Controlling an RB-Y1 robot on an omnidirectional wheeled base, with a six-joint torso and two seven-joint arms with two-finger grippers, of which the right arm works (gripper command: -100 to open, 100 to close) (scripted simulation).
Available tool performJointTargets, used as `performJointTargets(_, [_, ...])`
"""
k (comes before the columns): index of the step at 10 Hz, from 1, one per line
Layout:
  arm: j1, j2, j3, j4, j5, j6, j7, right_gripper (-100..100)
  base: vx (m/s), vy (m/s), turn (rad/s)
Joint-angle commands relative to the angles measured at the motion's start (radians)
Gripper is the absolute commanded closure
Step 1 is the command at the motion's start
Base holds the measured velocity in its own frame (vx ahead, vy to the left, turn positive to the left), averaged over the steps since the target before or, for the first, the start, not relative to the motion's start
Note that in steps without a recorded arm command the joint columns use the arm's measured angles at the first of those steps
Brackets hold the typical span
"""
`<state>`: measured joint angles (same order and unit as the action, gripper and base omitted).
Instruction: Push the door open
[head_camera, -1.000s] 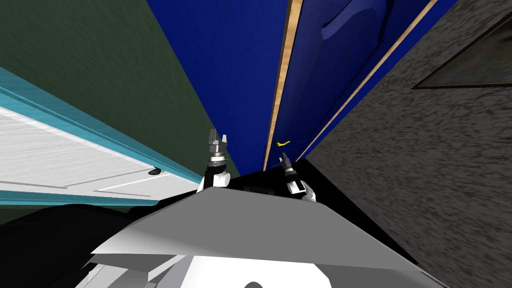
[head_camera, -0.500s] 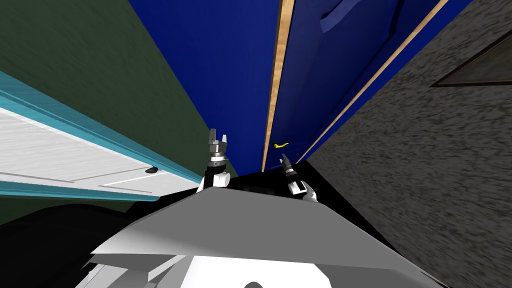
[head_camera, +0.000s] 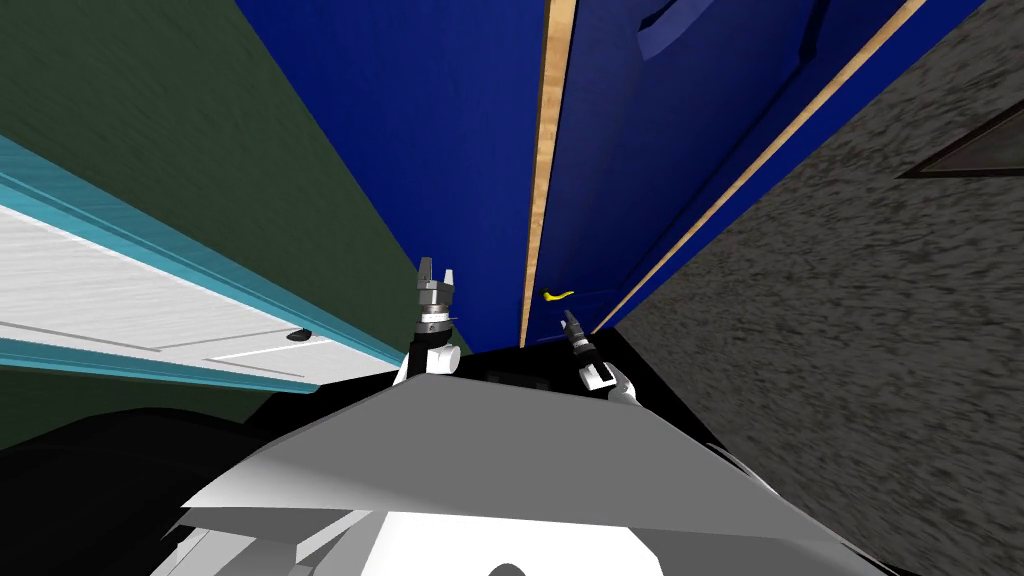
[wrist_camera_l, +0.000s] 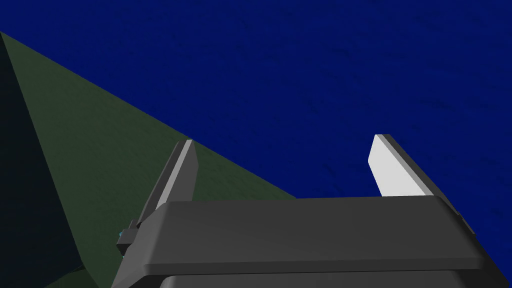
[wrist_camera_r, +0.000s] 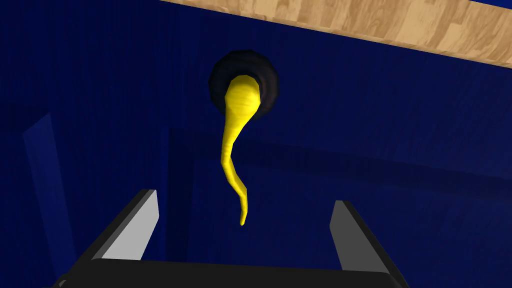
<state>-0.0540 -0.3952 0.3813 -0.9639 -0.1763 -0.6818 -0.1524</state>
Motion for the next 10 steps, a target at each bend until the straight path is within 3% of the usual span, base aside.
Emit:
performJointTargets(1, [0.0, 0.0, 0.0, 0.0, 0.0, 0.0, 0.0, -100, 0.041, -0.07, 0.025])
performJointTargets(7, [-0.026, 0.038, -0.028, 0.039, 0.004, 0.008, 0.018, -100, 0.182, 0.031, 0.046])
performJointTargets(9, [-0.026, 0.04, -0.029, 0.039, 0.004, 0.009, 0.018, -100, 0.158, 0.006, 0.024])
performJointTargets(10, [-0.026, 0.04, -0.029, 0.039, 0.004, 0.009, 0.018, 100, -0.013, 0.0, -0.008])
